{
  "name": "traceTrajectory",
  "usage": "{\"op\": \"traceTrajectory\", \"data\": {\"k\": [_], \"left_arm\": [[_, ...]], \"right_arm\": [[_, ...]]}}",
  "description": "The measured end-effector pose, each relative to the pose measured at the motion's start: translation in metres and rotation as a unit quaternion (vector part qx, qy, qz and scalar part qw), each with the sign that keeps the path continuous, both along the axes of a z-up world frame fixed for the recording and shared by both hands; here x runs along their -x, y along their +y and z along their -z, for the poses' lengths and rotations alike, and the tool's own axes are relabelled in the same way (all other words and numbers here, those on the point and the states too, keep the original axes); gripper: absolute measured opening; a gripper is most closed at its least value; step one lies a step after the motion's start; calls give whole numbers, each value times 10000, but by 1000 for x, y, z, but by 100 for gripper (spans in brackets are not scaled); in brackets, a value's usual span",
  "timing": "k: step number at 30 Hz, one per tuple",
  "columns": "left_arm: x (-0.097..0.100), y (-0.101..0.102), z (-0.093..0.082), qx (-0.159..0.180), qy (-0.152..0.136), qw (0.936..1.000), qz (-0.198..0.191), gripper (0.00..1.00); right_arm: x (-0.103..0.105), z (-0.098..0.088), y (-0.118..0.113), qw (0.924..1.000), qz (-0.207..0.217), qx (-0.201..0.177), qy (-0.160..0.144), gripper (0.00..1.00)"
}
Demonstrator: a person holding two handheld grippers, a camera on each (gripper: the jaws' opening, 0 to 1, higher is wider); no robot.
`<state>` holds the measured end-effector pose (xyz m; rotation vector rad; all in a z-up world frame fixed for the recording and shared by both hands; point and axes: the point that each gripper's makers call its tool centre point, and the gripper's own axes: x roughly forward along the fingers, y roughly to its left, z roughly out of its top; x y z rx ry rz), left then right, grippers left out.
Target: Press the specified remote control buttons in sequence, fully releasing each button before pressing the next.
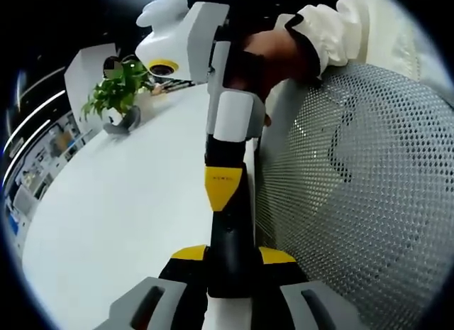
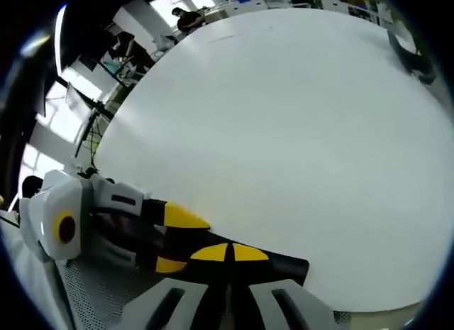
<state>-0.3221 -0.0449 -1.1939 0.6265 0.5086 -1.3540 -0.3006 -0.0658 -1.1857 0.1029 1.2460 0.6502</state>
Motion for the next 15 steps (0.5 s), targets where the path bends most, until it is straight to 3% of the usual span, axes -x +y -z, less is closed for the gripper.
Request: {"op": "traceTrajectory", "data": {"k": [5,8,15], "left_arm": [[0,0,1,-5,3,10000,1,25],[0,0,0,0,24,10000,-15,25],[0,0,0,3,33,10000,16,25]], "right_arm": [[1,0,1,9997,-177,109,-132,0],[2,0,2,9974,-497,346,-391,0],[3,1,2,9955,-644,441,-546,0]]}}
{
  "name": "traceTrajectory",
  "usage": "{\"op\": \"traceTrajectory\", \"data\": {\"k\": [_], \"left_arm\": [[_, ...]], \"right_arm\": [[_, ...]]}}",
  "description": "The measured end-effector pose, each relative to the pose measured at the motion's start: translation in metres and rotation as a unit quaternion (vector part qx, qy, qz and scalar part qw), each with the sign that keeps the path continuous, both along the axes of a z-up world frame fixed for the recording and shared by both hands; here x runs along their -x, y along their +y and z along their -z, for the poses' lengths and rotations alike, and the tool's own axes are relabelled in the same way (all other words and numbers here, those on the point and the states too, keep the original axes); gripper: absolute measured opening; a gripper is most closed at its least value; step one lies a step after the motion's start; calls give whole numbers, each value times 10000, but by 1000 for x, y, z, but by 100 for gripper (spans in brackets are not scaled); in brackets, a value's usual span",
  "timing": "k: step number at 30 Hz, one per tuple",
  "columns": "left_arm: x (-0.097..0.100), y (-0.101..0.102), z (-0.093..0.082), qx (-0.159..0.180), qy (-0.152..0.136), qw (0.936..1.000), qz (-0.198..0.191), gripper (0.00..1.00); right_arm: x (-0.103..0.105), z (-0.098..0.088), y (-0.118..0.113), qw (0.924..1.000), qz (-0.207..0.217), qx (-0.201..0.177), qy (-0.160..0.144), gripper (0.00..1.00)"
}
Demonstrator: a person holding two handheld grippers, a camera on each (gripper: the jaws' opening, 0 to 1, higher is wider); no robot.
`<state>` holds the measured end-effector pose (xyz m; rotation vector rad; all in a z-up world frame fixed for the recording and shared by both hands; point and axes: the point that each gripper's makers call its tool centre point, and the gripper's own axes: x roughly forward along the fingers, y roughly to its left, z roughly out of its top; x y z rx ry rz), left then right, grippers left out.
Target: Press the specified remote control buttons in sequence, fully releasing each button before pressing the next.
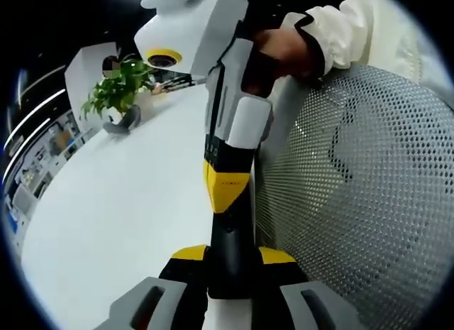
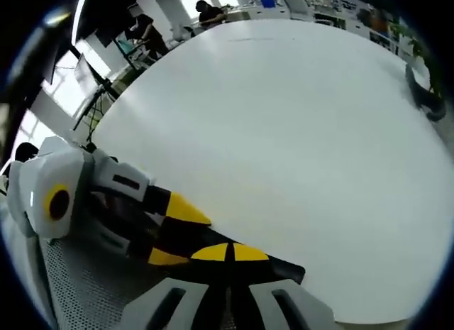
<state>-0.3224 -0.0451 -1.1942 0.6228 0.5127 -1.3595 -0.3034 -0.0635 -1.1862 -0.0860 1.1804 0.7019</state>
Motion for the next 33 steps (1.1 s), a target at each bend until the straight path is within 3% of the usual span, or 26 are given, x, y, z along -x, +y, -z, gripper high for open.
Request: {"op": "traceTrajectory", "data": {"k": [21,27,33], "left_arm": [[1,0,0,26,-38,10000,12,25],[0,0,0,23,-56,10000,27,25],[1,0,0,25,-65,10000,30,25]], "right_arm": [[-2,-4,-7,9986,423,-27,318,0],[4,-6,-5,9970,503,-109,579,0],[7,-5,-6,9965,522,-4,651,0]]}}
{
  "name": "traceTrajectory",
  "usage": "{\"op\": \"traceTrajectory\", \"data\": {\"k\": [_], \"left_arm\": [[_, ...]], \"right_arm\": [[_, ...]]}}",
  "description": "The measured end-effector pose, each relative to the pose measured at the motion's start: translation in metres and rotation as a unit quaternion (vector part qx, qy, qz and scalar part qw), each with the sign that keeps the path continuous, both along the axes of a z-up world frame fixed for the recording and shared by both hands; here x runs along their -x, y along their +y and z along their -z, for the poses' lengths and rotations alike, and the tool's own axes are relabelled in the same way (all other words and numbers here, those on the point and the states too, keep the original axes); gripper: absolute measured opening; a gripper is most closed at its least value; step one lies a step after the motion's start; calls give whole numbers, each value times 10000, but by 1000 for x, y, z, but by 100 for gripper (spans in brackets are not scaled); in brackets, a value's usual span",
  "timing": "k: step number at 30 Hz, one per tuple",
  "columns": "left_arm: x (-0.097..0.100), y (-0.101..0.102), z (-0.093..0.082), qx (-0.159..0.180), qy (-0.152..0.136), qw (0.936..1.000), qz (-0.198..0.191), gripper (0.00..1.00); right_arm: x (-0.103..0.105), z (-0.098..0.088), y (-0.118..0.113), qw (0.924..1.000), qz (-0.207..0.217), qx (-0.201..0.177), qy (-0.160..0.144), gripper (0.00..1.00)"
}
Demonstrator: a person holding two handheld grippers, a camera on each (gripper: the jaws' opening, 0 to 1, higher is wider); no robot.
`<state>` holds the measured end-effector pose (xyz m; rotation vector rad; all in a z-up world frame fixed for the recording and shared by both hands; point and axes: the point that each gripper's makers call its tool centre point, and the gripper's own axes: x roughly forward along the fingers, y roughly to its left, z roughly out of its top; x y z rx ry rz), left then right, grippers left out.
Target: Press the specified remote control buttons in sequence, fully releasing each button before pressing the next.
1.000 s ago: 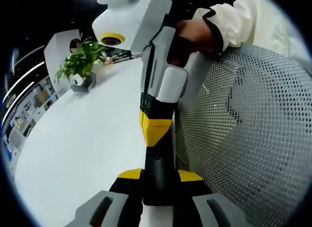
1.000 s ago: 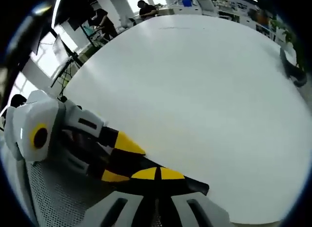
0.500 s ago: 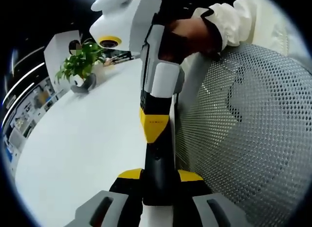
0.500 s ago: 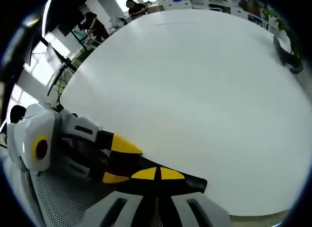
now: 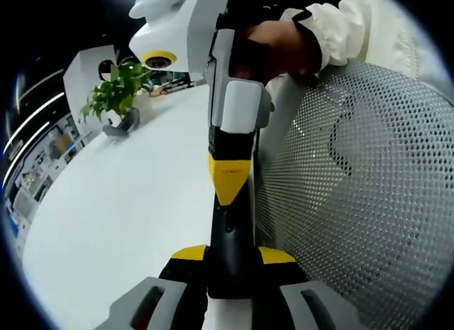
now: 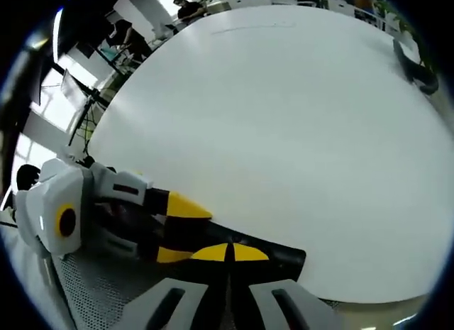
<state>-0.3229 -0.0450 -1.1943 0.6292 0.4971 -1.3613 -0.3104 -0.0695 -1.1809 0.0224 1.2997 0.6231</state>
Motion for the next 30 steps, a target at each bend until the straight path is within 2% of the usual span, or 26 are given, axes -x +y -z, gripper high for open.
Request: {"op": "traceTrajectory", "data": {"k": [4,7,17,30], "left_arm": [[0,0,0,1,-1,10000,5,25],[0,0,0,-5,-12,10000,15,25],[0,0,1,-33,-62,10000,52,25],[0,0,0,-38,-65,10000,51,25]], "right_arm": [[2,0,2,10000,-4,-51,76,0],[5,4,2,9998,-85,55,144,0],[5,3,2,9988,-384,281,-78,0],[5,3,2,9991,-345,228,-48,0]]}}
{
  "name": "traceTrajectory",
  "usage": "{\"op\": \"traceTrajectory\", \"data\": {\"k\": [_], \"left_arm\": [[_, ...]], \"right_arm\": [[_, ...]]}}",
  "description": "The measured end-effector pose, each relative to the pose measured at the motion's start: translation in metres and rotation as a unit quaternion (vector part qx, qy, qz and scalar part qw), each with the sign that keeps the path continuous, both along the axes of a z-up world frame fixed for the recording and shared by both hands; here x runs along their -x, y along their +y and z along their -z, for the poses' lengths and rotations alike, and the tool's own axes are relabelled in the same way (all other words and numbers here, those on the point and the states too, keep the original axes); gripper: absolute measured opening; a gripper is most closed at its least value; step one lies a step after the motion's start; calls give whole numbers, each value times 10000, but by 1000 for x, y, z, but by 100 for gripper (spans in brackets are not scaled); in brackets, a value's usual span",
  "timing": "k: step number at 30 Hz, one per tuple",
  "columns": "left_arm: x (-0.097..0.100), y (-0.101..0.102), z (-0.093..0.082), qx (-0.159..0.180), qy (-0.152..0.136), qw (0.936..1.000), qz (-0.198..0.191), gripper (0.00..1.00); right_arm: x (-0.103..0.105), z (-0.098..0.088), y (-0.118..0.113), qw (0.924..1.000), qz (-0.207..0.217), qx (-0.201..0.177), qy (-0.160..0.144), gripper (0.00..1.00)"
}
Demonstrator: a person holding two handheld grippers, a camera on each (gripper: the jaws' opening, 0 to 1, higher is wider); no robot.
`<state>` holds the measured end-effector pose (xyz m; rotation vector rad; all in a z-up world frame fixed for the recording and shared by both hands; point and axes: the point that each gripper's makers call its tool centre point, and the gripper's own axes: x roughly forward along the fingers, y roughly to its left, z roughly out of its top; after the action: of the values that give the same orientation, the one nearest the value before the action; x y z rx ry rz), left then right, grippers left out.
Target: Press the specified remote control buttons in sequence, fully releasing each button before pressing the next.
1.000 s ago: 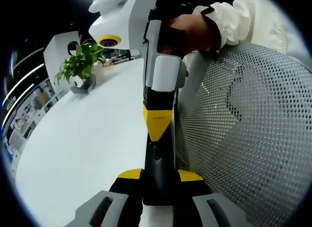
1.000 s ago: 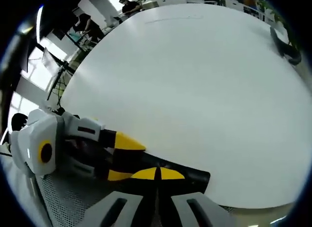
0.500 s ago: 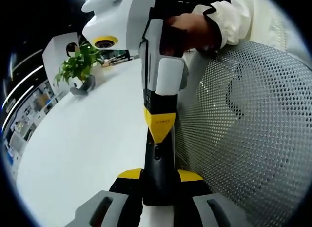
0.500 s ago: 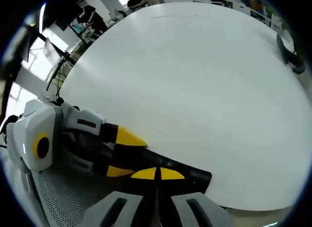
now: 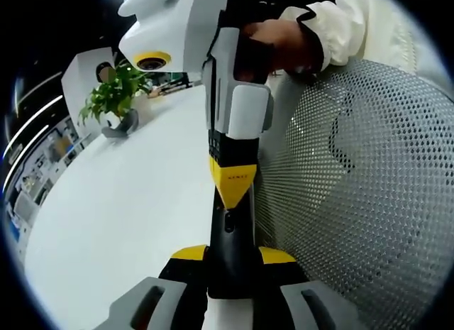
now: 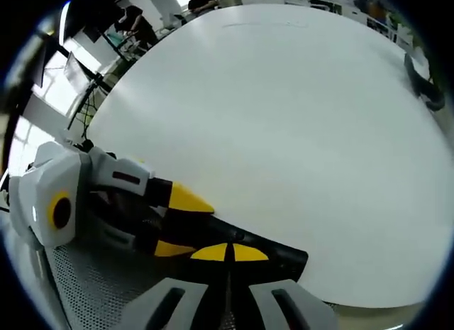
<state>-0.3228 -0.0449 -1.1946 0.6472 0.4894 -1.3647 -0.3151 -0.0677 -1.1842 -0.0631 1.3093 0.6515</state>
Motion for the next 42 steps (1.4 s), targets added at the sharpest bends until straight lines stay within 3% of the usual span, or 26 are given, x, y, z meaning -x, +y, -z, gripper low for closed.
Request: {"op": "traceTrajectory", "data": {"k": [11,25,35,42], "left_arm": [[0,0,0,2,2,10000,0,25],[0,0,0,-15,-26,10000,21,25],[-1,0,-1,-9,203,9998,-88,25],[0,0,-2,-52,281,9995,-93,24]], "right_arm": [[0,0,1,9994,-223,152,-215,0],[1,0,1,9993,-253,183,-220,0],[-1,-1,1,9988,-319,256,-262,0],[-8,-7,-2,9984,-196,236,-484,0]]}}
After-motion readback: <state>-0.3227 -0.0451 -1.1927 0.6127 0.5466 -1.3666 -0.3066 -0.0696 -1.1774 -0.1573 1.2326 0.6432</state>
